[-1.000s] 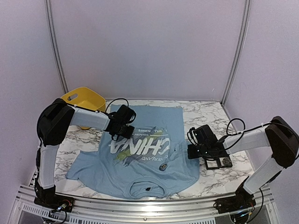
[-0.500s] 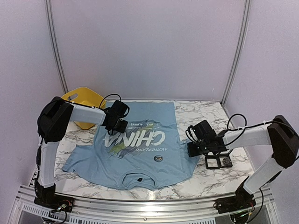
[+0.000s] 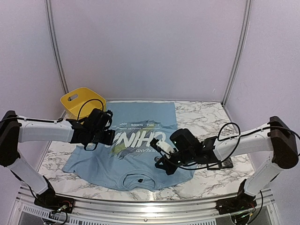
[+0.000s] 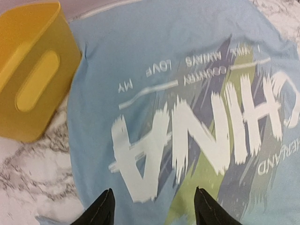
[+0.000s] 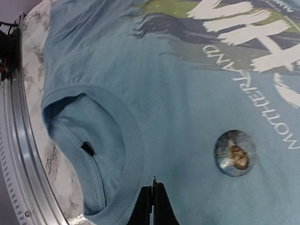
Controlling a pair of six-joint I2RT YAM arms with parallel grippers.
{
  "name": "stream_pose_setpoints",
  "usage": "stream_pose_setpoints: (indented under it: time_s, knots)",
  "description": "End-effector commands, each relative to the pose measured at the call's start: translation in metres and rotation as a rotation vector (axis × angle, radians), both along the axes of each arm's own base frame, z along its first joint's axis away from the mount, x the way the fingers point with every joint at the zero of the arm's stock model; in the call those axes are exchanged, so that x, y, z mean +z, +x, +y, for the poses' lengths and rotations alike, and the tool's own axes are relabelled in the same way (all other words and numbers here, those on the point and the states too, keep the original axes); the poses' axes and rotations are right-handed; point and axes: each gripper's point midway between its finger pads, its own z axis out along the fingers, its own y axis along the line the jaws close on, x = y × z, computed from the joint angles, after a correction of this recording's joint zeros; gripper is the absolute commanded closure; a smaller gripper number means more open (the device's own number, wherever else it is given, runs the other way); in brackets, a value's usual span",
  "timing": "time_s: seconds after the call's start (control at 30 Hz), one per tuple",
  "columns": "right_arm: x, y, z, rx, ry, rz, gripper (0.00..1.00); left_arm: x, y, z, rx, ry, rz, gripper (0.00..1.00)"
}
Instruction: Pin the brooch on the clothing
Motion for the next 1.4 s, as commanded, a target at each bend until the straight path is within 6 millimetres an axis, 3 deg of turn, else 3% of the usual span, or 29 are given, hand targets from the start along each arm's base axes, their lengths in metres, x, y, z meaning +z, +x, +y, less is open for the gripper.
stream_pose_setpoints:
  time_s: [0.0, 0.1, 0.27, 0.43, 0.53, 0.6, 0.67, 0.77, 0.83, 1.0, 1.13, 1.23, 1.37]
  knots:
    - [-0.032, -0.049, 0.014, 0.141, -0.012, 0.127, 1.00, -0.047, -0.056, 0.009, 0.025, -0.037, 0.168, 0.41]
    - [-0.048, -0.068, 0.004, 0.129, -0.054, 0.195, 1.00, -0.064, -0.084, 0.017, 0.041, -0.075, 0.239, 0.42]
    - [-0.057, -0.099, -0.017, 0.125, -0.083, 0.284, 1.00, -0.086, -0.110, 0.041, 0.095, -0.050, 0.318, 0.42]
    - [-0.049, -0.127, -0.028, 0.161, -0.070, 0.379, 1.00, -0.092, -0.129, 0.053, 0.123, -0.067, 0.367, 0.42]
    - [-0.037, -0.127, -0.031, 0.149, -0.055, 0.374, 1.00, -0.087, -0.133, 0.066, 0.151, -0.042, 0.346, 0.42]
    - [-0.021, -0.108, -0.032, 0.072, -0.032, 0.306, 1.00, -0.077, -0.127, 0.070, 0.155, -0.031, 0.301, 0.42]
    - [-0.008, -0.071, -0.045, -0.103, -0.033, 0.241, 1.00, -0.064, -0.118, 0.069, 0.149, -0.025, 0.247, 0.42]
    - [-0.006, -0.014, -0.101, -0.449, -0.086, 0.192, 0.98, -0.041, -0.103, 0.063, 0.133, -0.021, 0.175, 0.42]
    - [-0.008, 0.010, -0.149, -0.669, -0.148, 0.140, 0.90, -0.027, -0.092, 0.059, 0.131, -0.022, 0.127, 0.42]
    - [0.001, 0.030, -0.219, -0.973, -0.133, 0.086, 0.60, -0.003, -0.074, 0.040, 0.085, -0.040, 0.055, 0.39]
    - [0.005, 0.035, -0.262, -1.120, -0.152, 0.057, 0.57, 0.010, -0.066, 0.030, 0.055, -0.059, 0.010, 0.39]
    - [0.018, 0.042, -0.259, -1.061, -0.154, 0.025, 0.63, 0.016, -0.064, 0.026, 0.033, -0.079, -0.015, 0.38]
    - [0.056, 0.052, -0.201, -0.705, -0.063, 0.019, 0.64, 0.020, -0.063, 0.023, 0.005, -0.083, -0.038, 0.38]
